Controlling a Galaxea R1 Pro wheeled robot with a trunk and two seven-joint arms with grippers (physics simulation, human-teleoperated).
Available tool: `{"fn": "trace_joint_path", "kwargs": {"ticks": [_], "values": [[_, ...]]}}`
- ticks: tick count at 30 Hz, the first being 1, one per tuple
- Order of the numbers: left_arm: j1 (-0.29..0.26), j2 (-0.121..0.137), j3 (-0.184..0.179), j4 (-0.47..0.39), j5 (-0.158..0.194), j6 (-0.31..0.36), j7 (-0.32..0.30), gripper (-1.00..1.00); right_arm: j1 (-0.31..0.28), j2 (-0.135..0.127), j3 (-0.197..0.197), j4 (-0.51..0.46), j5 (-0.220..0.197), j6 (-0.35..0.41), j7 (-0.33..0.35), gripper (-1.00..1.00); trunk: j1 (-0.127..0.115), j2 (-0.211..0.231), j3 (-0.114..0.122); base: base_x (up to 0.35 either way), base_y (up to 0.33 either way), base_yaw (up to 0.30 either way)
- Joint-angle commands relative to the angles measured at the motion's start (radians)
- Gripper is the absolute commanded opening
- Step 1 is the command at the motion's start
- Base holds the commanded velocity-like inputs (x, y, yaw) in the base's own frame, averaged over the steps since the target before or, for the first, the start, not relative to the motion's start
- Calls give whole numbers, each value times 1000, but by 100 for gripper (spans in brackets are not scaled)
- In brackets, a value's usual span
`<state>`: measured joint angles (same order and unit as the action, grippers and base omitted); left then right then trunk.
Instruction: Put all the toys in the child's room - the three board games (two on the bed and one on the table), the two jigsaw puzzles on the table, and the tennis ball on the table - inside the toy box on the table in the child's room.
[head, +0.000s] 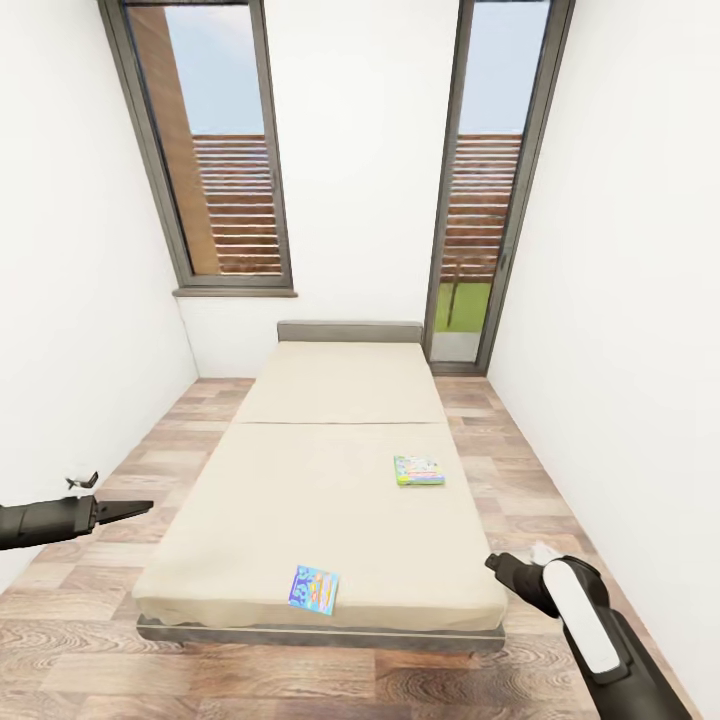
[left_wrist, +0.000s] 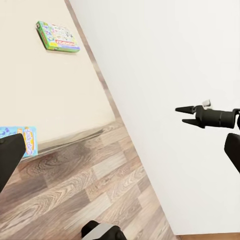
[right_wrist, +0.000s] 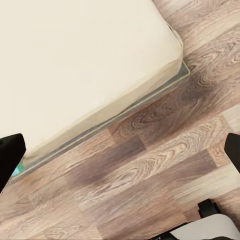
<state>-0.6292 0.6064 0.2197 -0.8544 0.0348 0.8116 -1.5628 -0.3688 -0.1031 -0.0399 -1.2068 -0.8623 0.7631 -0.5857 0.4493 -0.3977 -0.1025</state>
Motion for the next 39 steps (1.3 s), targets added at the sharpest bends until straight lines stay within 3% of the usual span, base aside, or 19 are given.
{"fn": "trace_joint_path", "kwargs": {"ticks": [1,7,12,15,19,39], "values": [[-1,0,0,0,0,11,-3,100,-1,-1,0,-10,-11,3,-9,100,1,-2,-2,0,0,0],[0,-20,-1,3,-12,11,8,100,1,-2,3,-178,-17,26,-9,100,1,-2,-2,0,0,0],[0,-60,-1,21,-48,11,47,100,2,-2,-12,-288,-27,110,-5,100,1,-2,-2,0,0,0],[0,-86,0,43,-66,10,74,100,2,-1,-30,-308,-36,138,-3,100,1,-2,-2,0,0,0],[0,-100,1,58,-76,10,105,100,2,0,-47,-319,-43,152,-2,100,1,-2,-2,-114,0,0],[0,-108,1,77,-79,10,127,100,2,0,-50,-315,-43,145,4,100,1,-2,-2,-264,0,0]]}}
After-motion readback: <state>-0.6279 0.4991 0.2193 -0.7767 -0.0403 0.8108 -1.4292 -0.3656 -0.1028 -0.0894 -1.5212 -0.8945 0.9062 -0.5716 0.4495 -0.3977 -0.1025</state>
